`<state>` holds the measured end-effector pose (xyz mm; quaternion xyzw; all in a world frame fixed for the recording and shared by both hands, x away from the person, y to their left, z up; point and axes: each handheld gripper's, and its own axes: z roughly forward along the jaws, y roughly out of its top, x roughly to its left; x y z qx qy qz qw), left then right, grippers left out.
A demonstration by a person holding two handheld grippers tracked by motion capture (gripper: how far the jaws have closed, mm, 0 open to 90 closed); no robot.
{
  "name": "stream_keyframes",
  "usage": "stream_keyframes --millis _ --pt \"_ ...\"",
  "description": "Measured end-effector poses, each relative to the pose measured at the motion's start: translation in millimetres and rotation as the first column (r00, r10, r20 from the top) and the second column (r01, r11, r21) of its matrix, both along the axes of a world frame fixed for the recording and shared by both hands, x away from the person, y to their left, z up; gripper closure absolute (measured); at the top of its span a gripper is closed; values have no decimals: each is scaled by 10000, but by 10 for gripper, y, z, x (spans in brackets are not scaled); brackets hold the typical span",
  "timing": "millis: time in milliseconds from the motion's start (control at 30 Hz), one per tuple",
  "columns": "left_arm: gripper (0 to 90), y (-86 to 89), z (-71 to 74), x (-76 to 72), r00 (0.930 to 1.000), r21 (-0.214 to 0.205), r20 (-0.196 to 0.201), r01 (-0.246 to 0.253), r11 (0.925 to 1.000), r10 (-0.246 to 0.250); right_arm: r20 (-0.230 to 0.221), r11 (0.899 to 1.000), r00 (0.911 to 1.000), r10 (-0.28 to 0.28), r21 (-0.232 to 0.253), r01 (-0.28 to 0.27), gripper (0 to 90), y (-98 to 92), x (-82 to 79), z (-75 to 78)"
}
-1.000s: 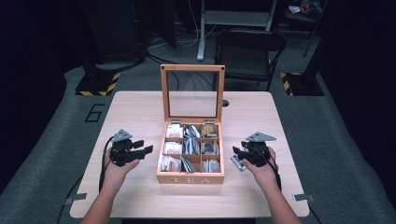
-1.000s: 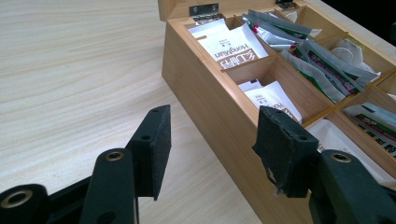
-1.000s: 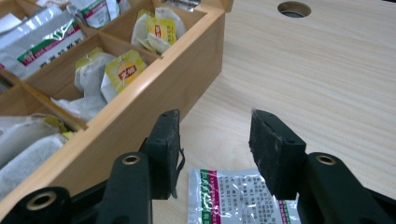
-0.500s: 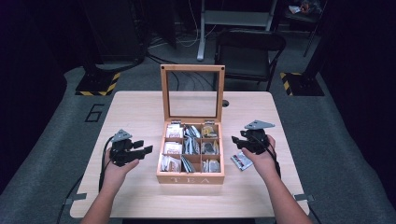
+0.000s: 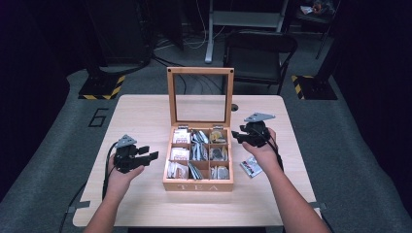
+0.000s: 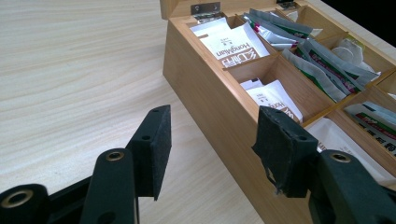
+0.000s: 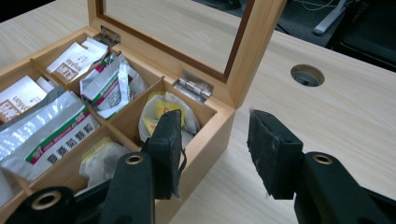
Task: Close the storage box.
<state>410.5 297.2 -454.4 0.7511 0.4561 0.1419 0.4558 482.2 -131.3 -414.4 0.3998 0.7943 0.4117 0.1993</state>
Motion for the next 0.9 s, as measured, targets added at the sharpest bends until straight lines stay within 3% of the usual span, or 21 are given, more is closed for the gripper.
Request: stream_keyframes --millis 167,267,600,900 --pt "457 -10 0 3 10000 -34 -42 21 10000 -21 -24 9990 10000 20 442 -18 545 37 129 79" --pt "456 5 -4 2 9999 -26 -63 -92 10000 92 20 9990 9998 -185 403 184 499 62 224 98" --pt "456 56 -12 -8 9998 -46 -84 -164 9999 164 200 9989 9987 -467 35 466 497 160 513 116" --pt "455 47 -10 -36 9999 -3 4 -160 9999 160 -53 9975 9975 -698 104 699 474 250 690 63"
